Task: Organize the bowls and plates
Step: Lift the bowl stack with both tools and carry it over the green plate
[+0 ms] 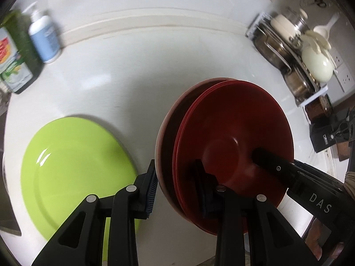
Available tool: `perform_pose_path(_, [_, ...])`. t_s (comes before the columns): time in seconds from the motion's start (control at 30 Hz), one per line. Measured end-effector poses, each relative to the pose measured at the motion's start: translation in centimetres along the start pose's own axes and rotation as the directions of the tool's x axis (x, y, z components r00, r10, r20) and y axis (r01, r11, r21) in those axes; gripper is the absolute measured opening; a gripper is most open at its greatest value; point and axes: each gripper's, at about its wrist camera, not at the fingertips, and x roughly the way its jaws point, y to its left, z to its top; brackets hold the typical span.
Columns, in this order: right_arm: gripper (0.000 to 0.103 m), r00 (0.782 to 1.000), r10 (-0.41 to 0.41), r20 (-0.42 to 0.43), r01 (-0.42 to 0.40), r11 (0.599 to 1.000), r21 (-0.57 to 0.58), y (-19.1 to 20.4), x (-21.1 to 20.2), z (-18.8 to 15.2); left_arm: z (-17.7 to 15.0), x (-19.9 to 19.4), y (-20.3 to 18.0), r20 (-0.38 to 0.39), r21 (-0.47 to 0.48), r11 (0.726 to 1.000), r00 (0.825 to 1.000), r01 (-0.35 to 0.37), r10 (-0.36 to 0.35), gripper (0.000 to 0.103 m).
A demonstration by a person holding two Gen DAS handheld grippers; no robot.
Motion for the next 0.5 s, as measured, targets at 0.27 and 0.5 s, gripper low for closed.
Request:
perform_pose_path(0.27, [0.02,0.999,0.047,0.009,-0.046,0.995,-0.093,4.8,-1.1,-0.6,-1.5,-3.4,4.4,0.05,-0.077,0.997,0.998,-0.03,0.034,0.031])
perform_pose_path(0.5, [0.02,0.995,0.094,-0.02,-0.096,0.981,-0.171,9.2,-0.7,-1.8,-3.2,-5.5,8.5,0.071,-0.154,0.986,0.995,-0.06,0.072,0.031])
